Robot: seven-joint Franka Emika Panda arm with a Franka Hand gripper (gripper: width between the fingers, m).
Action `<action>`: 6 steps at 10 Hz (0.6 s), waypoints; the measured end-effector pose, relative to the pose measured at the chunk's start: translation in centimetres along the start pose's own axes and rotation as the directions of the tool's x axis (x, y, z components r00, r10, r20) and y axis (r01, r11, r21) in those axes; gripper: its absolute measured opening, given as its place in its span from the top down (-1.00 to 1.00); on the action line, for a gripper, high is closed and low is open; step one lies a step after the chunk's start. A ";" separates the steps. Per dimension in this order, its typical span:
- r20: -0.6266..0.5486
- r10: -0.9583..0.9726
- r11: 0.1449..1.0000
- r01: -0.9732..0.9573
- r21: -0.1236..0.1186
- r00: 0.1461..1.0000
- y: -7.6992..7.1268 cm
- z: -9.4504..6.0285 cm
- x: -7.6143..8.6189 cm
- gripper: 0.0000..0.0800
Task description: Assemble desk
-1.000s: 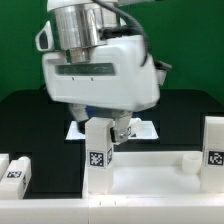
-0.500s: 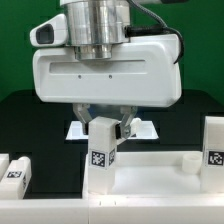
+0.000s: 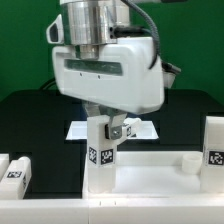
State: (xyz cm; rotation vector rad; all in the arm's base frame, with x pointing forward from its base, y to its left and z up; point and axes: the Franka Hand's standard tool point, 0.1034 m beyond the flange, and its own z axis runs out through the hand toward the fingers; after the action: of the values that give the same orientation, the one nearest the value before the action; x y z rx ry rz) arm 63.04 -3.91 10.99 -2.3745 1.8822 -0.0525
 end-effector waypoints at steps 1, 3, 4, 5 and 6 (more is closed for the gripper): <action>0.012 0.213 0.977 -0.213 0.017 0.977 -0.1 0.2 0.2 0.27; -0.001 0.205 0.979 -0.205 -0.005 0.979 -0.2 0.0 0.1 0.27; 0.006 0.302 0.953 -0.302 0.001 0.953 -0.2 0.1 0.2 0.27; 0.007 0.337 0.942 -0.337 0.000 0.942 -0.2 0.2 0.2 0.27; 0.014 0.427 0.904 -0.427 0.009 0.904 -0.3 0.1 0.3 0.27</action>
Offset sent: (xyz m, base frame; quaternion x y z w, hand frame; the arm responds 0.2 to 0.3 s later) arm 0.0000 0.0000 0.0000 0.0000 0.0000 0.1938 0.9810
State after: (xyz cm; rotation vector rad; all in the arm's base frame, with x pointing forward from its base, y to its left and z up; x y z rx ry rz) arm 63.39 -4.12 10.87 -1.8921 2.3395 -0.0112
